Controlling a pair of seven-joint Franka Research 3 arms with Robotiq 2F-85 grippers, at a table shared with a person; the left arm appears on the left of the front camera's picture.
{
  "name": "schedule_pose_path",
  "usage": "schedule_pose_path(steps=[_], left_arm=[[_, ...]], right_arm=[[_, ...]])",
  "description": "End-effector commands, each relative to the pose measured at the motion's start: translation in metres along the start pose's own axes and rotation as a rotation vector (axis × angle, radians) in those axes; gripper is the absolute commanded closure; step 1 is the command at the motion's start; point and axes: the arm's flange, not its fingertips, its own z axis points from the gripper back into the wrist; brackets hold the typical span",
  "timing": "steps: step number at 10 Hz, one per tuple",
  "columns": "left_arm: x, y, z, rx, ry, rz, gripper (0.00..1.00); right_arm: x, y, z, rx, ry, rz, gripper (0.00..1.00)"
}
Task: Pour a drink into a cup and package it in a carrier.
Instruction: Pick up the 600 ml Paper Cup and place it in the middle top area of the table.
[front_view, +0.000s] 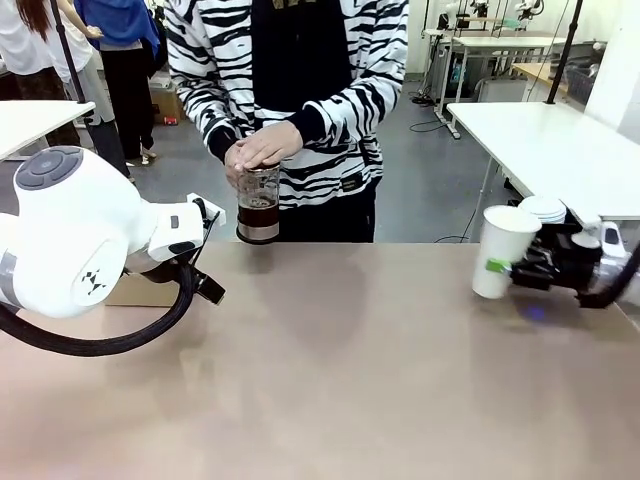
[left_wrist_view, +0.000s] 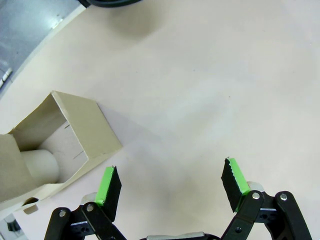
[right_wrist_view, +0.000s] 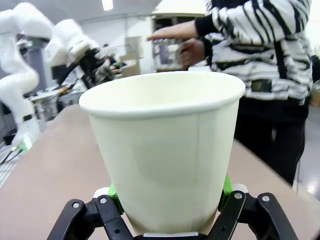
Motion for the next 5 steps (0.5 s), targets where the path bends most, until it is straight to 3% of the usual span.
schedule_pose_path(steps=[1, 5], left_arm=[[0.0, 0.0, 0.0, -0.001, -0.001, 0.001, 0.0], [0.0, 0.0, 0.0, -0.001, -0.001, 0.001, 0.0]], right_arm=[[0.035, 0.004, -0.073, -0.129, 0.029, -0.004, 0.2], [0.017, -0.042, -0.171, -0.292, -0.046, -0.013, 0.2]])
